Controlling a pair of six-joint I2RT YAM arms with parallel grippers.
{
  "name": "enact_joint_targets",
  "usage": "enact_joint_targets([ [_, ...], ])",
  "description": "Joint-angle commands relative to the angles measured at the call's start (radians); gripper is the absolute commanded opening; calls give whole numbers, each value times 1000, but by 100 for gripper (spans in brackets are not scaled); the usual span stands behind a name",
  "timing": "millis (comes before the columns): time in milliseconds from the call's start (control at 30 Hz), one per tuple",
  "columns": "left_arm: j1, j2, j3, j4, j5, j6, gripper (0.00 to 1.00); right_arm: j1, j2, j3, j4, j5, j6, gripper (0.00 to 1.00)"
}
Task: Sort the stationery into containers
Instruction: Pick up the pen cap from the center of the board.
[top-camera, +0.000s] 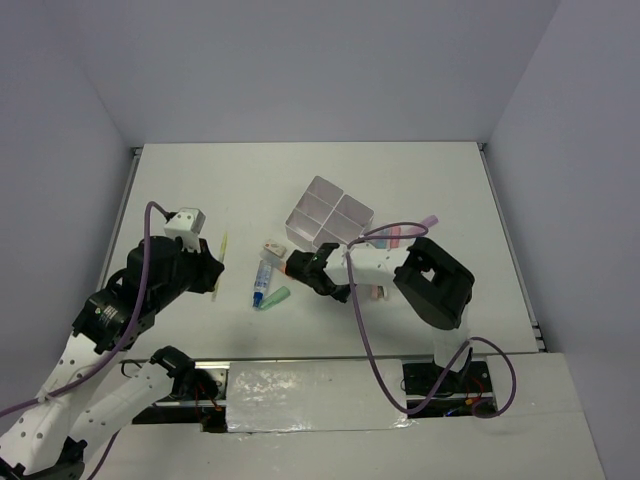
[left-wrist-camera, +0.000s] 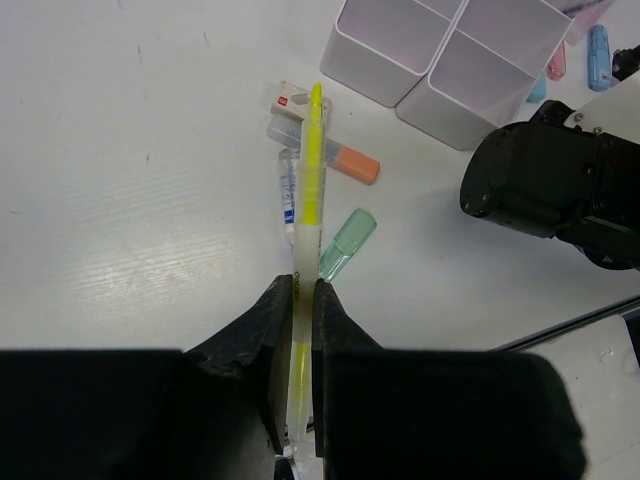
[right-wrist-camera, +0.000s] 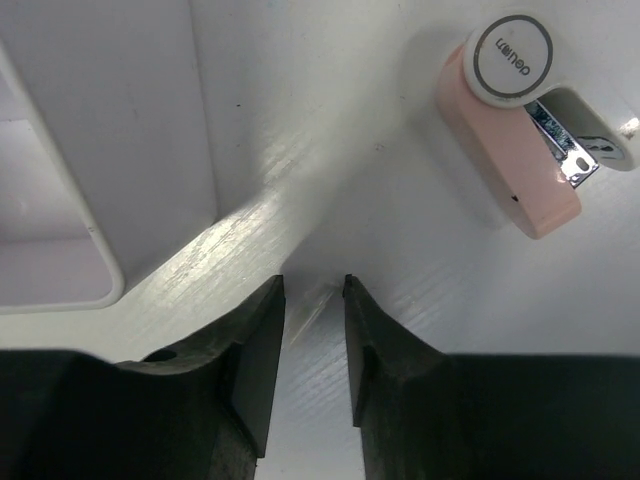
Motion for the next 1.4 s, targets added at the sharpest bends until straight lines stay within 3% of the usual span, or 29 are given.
enact_joint_targets([
  [0,-4,-1,6,45,14,11,0,-3,29,-51,49,-45,14,34],
  [133,-4,-6,6,45,9,9,0,-3,31,-77,95,-83,-2,31],
  [233,-4,-1,9,42,8,9,0,-3,16,-120,141,-117,-17,9],
  [367,-2,-1,7,42,3,8,0,-1,-12,-158,189,-148,-63,7],
  [400,-4,1,7,43,3,8,0,0,-18,-163,199,-152,-77,0],
  [467,-4,4,7,42,3,9,0,2,-38,-181,242,-160,-104,0],
  [633,-4,13,7,43,11,9,0,23,-141,-247,460,-125,-365,0],
  [767,-4,17,9,45,16,13,0,59,-260,-278,466,-36,-432,0],
  [900,-4,8,6,49,25,17,0,68,-421,-350,579,21,-532,0],
  [1067,-4,4,-8,77,71,-16,0,74,-691,-466,831,67,-886,0],
  [1167,-4,-18,-76,210,244,-73,0,74,-846,-505,965,59,-1045,0],
  [1200,-4,-28,-106,267,360,-93,0,76,-884,-519,1039,52,-1080,0],
  [1300,-5,-73,-241,556,541,-210,0,79,-1007,-542,1152,48,-1134,0],
  [1367,-7,-99,-336,767,569,-321,0,79,-1067,-557,1219,59,-1146,0],
])
